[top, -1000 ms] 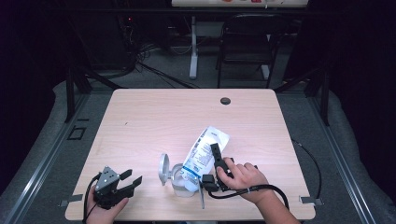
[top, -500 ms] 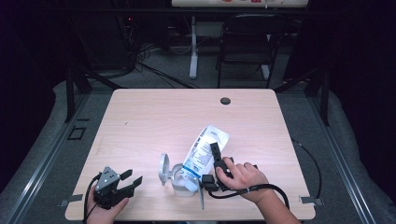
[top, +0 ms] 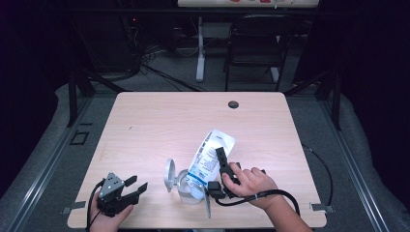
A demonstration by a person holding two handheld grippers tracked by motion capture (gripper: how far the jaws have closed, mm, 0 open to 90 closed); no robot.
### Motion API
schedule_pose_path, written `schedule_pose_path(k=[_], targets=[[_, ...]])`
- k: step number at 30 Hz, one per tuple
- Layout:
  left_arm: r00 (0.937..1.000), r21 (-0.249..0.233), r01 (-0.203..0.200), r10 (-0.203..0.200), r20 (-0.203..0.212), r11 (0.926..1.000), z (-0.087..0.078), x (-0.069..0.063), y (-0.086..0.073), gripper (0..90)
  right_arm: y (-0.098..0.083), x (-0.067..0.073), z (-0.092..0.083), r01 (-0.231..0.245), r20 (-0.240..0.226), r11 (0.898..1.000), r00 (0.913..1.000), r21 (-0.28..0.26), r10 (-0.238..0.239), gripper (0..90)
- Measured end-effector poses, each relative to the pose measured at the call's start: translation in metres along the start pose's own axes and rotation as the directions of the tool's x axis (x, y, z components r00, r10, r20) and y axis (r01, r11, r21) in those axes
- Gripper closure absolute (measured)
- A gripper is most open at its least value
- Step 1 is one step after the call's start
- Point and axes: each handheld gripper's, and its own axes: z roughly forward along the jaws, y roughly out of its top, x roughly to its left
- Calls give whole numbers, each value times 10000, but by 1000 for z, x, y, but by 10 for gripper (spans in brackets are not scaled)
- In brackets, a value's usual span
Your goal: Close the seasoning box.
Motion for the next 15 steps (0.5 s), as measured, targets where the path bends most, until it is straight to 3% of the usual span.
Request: schedule_pose_path(k=[2,15], targets=[[10000,12,39,-39,-22,10000,0,0,0,498,-1,2,2,-107,4,9996,9999,-277,108,846],[10000,-13,10,-10,-8,10000,0,0,0,499,2,-2,2,384,136,9989,9992,-253,-380,845]])
